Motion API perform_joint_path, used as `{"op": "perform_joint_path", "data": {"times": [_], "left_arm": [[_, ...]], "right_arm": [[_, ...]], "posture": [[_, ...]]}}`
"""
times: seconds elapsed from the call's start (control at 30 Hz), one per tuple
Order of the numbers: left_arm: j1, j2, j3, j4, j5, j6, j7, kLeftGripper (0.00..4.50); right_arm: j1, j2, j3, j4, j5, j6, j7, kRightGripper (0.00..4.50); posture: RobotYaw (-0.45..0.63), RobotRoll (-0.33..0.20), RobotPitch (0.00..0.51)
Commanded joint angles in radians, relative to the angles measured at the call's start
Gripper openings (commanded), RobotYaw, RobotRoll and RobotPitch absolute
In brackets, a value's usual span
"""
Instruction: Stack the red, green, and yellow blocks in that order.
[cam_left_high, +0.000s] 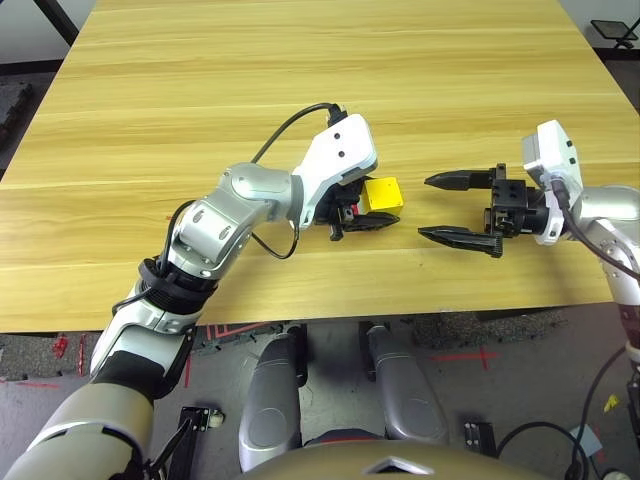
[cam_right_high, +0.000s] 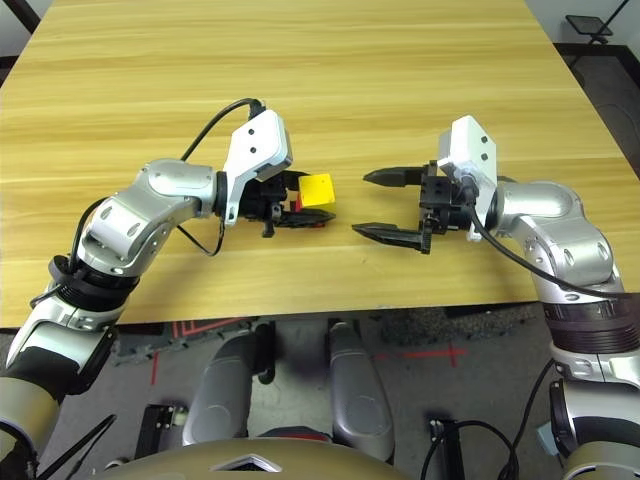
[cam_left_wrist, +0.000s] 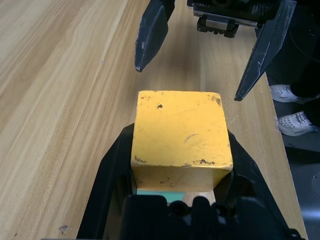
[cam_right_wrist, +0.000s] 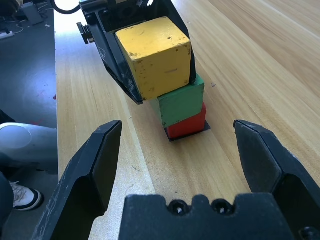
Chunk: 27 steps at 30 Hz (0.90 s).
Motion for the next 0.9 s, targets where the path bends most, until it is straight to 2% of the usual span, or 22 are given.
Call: {"op": "perform_joint_path", "data": {"times": [0.03,0.37,0.6,0.83,0.9], "left_arm": [[-0.002,-0.005,-0.016,0.029,0.02,-0.009,-0.009,2.09],[-0.028,-0.044,-0.006,0.069,0.048,-0.036,0.009,2.13],[-0.026,-0.034,-0.013,0.062,0.053,-0.04,-0.004,4.49],[-0.036,-0.038,0.004,0.054,0.047,-0.029,-0.009,4.49],[-0.041,-0.018,0.021,0.051,0.033,-0.018,-0.03,4.49]], "right_arm": [[0.004,0.001,-0.005,-0.017,0.01,0.004,0.003,4.5],[0.007,0.008,-0.004,-0.018,0.007,-0.002,-0.001,4.5],[0.01,0.007,-0.005,-0.022,0.009,-0.001,0.0,4.5],[-0.007,0.006,0.002,-0.006,0.003,-0.003,0.008,4.5],[-0.013,0.006,0.005,-0.001,0.0,-0.005,0.011,4.5]], "posture": [[0.2,0.071,0.27],[0.2,0.073,0.262],[0.2,0.069,0.261],[0.21,0.065,0.258],[0.21,0.065,0.258]]}}
